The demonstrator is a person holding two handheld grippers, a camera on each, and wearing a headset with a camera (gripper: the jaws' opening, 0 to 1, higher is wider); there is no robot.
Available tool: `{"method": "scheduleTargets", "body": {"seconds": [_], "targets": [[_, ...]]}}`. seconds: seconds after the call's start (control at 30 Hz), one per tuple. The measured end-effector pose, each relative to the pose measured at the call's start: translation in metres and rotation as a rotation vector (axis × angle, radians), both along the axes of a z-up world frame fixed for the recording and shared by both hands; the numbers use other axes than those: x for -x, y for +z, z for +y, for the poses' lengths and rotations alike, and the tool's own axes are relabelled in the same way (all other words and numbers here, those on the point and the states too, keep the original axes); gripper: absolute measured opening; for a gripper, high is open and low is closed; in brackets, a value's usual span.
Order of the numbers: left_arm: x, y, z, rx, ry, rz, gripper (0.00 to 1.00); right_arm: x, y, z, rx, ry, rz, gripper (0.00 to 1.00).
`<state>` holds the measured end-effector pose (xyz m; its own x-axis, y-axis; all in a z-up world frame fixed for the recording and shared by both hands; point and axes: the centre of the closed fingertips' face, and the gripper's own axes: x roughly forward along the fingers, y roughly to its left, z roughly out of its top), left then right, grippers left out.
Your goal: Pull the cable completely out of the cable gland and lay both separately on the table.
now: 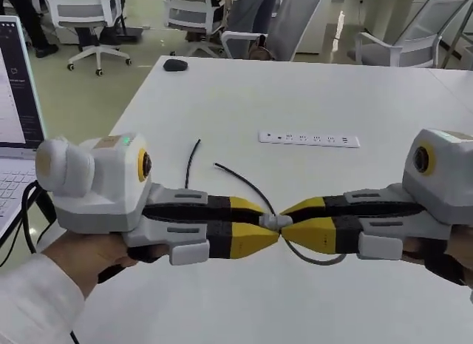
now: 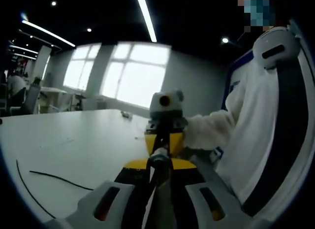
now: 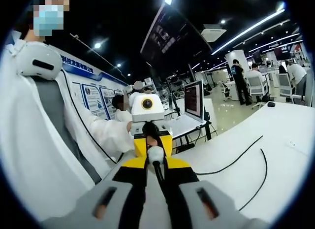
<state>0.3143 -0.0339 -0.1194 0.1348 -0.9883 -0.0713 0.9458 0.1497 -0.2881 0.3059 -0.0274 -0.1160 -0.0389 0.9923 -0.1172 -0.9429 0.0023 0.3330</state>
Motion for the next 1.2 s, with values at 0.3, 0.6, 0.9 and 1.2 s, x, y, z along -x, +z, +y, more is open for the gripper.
{"method": "scheduleTargets", "body": {"seconds": [0.3,0.6,0.9,1.2], "targets": [[0.0010,0.0007,-0.0018,0.004,0.001,0.007,0.16,0.0005,-0.0003,-0.0044,-0.002,0.002,0.025,0.11],[-0.0005,0.0013,-0.0012,-0.001,-0.006,0.063,0.16,0.0009,-0.0003,-0.0051,-0.009,-0.005,0.045,0.11],[-0.0022,-0.0006,-0.0009,-0.006,-0.009,0.142,0.14,0.0009,-0.0005,-0.0041,0.009,-0.006,-0.056,0.09],[0.0003,-0.0012,0.0007,0.024,-0.027,0.280,0.12,0.0009,0.0016,-0.0004,0.015,0.001,-0.201,0.08]]}}
